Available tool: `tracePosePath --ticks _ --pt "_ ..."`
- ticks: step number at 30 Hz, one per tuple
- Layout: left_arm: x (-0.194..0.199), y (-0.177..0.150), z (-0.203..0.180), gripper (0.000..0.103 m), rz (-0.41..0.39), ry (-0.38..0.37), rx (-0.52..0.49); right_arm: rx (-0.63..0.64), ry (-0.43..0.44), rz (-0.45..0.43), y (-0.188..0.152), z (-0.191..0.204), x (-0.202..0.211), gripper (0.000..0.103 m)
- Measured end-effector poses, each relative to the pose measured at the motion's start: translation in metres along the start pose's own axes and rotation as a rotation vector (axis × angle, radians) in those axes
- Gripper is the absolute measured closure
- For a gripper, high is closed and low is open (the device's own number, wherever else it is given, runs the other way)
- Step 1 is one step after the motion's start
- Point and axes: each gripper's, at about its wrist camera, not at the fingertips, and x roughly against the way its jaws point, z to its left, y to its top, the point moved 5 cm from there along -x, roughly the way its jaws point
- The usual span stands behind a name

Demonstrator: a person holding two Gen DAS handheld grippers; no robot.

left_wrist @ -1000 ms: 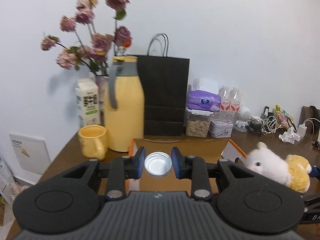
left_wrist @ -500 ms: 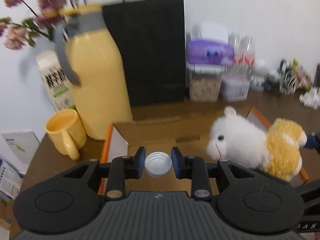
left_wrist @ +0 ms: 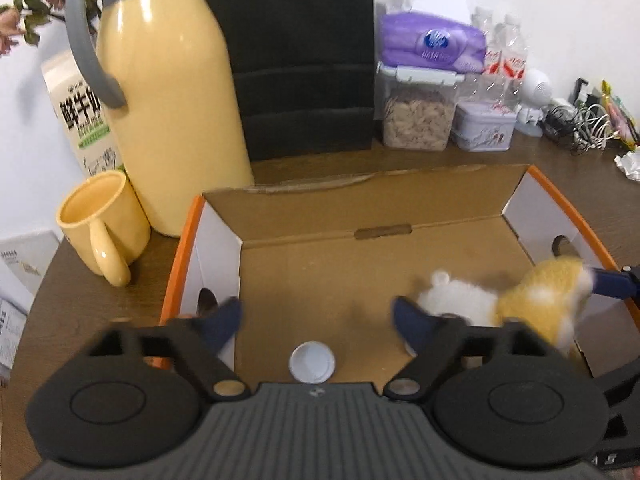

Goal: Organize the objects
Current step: 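Carry the cap and sheep into the cardboard box and open both tools, then move the left tool to the second white cap on the table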

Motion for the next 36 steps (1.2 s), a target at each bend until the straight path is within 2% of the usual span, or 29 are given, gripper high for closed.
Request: tracePosePath --ticks 2,11,19,23,27,36 --pt "0.008 0.001 -0.002 0.0 -0.032 -0.001 -0.015 -0.006 -0.013 -0.015 0.001 -0.001 0.005 0.0" --pt "0.055 0.014 0.007 0.0 -0.155 0.001 0.025 -0.001 -0.026 -0.094 0.016 0.001 0.041 0.0" --pt "0.131 0.012 0.013 0.0 -0.3 -0.015 0.07 0.017 -0.016 -0.17 0.013 0.012 0.095 0.0" --pt "0.169 -0.007 0.013 0.0 -0.365 -0.021 0.074 0.022 -0.008 -0.214 0.003 0.02 0.129 0.0" --pt "0.199 -0.037 0.017 0.0 -0.392 -0.033 0.074 0.022 -0.004 -0.237 -0.015 0.026 0.156 0.0" --pt "0.225 -0.121 0.04 0.0 -0.351 0.004 0.124 0.006 0.001 -0.214 -0.073 0.028 0.195 0.0"
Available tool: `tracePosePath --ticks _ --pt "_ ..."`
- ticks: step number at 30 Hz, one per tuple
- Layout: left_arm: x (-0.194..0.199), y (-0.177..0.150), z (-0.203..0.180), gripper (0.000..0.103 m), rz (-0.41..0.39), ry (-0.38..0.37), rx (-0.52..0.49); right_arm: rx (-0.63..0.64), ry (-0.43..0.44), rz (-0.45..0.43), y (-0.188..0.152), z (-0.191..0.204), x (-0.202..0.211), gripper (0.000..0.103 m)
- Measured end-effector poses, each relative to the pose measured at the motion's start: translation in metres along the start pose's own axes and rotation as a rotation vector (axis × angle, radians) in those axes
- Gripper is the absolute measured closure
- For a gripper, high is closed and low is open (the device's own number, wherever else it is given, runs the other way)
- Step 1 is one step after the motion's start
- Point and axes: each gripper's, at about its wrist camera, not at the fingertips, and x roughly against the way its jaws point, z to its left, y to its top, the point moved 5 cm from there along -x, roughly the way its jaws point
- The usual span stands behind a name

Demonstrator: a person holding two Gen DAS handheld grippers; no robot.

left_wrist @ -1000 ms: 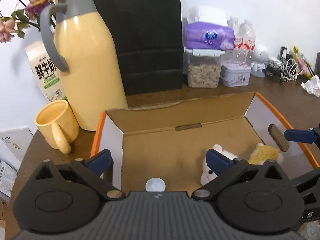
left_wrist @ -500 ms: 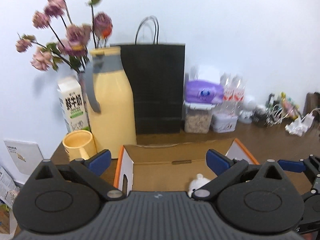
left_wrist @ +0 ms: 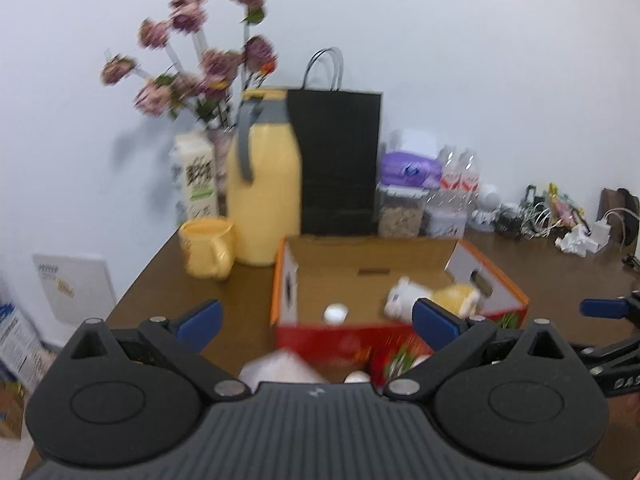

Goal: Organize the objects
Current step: 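Move the left tool to the second white cap on the table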

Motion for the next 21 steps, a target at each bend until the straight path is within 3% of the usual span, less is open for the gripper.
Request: tracePosePath --ticks 11,18,21 --pt "0.019 -0.063 0.06 0.0 0.085 0.115 0.115 -0.059 -0.054 0.152 -0.073 -0.019 0.012 0.0" --pt "0.013 -0.069 0.083 0.0 0.104 0.175 0.137 -0.061 -0.106 0.163 -0.076 -0.024 -0.003 0.0" --pt "0.011 -0.07 0.092 0.0 0.106 0.192 0.148 -0.078 -0.112 0.169 -0.077 -0.028 -0.012 0.007"
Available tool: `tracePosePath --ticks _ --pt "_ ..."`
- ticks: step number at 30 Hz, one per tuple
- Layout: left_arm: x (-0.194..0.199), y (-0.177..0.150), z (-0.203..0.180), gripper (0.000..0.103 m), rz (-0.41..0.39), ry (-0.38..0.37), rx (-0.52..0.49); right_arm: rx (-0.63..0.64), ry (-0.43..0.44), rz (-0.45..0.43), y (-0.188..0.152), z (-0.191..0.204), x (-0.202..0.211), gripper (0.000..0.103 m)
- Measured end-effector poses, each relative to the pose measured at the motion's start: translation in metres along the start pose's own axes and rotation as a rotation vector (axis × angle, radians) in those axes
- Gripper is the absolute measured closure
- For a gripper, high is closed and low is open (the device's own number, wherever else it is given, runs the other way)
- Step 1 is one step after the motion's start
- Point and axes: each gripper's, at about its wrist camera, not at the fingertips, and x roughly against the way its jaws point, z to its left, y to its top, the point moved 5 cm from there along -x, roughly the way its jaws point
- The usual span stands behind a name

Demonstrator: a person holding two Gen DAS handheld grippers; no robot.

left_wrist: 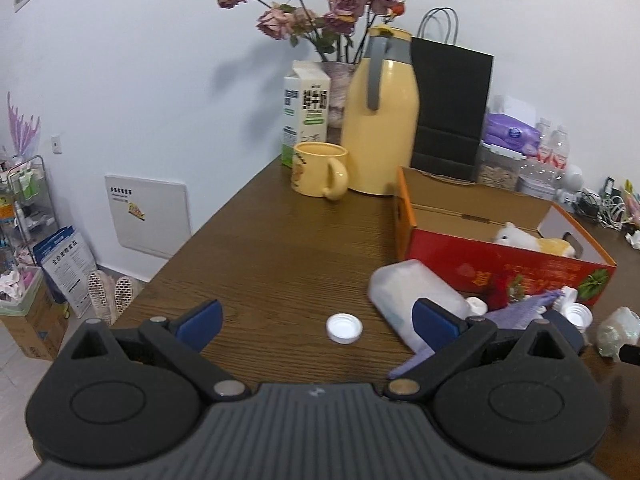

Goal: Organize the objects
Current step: 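Move the left tool to the second white cap on the table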

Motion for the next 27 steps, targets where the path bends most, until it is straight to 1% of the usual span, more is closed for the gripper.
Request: tracePosePath --ticks 1,4,5,7,8,11,13,16,19,22,25,27 --pt "-0.002 0.0 0.003 0.0 0.002 0.005 0.003 -0.009 -0.002 0.0 0.001 -0.002 -0.003 0.012" --pt "-0.01 0.001 0.008 0.0 0.016 0.021 0.011 -0.023 -0.002 -0.005 0.005 -0.004 -0.012 0.017" --pt "-0.013 0.001 0.01 0.0 0.023 0.026 0.009 -0.025 0.007 -0.006 0.007 -0.004 -0.014 0.019" --pt "-0.02 0.003 0.013 0.0 0.03 0.035 0.0 -0.026 0.012 -0.006 0.01 -0.004 -0.02 0.027" --pt "-0.024 0.004 0.014 0.0 0.036 0.037 -0.004 -0.025 0.012 -0.005 0.011 -0.004 -0.023 0.028" --pt "-0.041 0.002 0.014 0.0 0.092 0.03 -0.024 -0.026 0.014 -0.001 0.013 -0.003 -0.03 0.038" --pt "-0.053 -0.002 0.012 0.0 0.128 0.026 -0.038 -0.027 0.029 -0.005 0.012 -0.002 -0.033 0.05" --pt "-0.066 -0.006 0.008 0.0 0.153 0.012 -0.05 -0.021 0.027 -0.028 0.012 0.0 -0.033 0.057" --pt "-0.078 -0.01 0.001 0.0 0.178 0.0 -0.068 -0.019 0.03 -0.039 0.013 0.0 -0.033 0.058" --pt "-0.091 -0.014 -0.005 0.0 0.203 0.009 -0.105 -0.025 0.036 -0.037 0.013 0.0 -0.033 0.058" --pt "-0.097 -0.016 -0.008 0.0 0.207 0.003 -0.117 -0.029 0.037 -0.039 0.013 0.0 -0.033 0.058" --pt "-0.101 -0.017 -0.012 0.002 0.209 -0.01 -0.13 -0.03 0.037 -0.038 0.013 -0.001 -0.033 0.058"
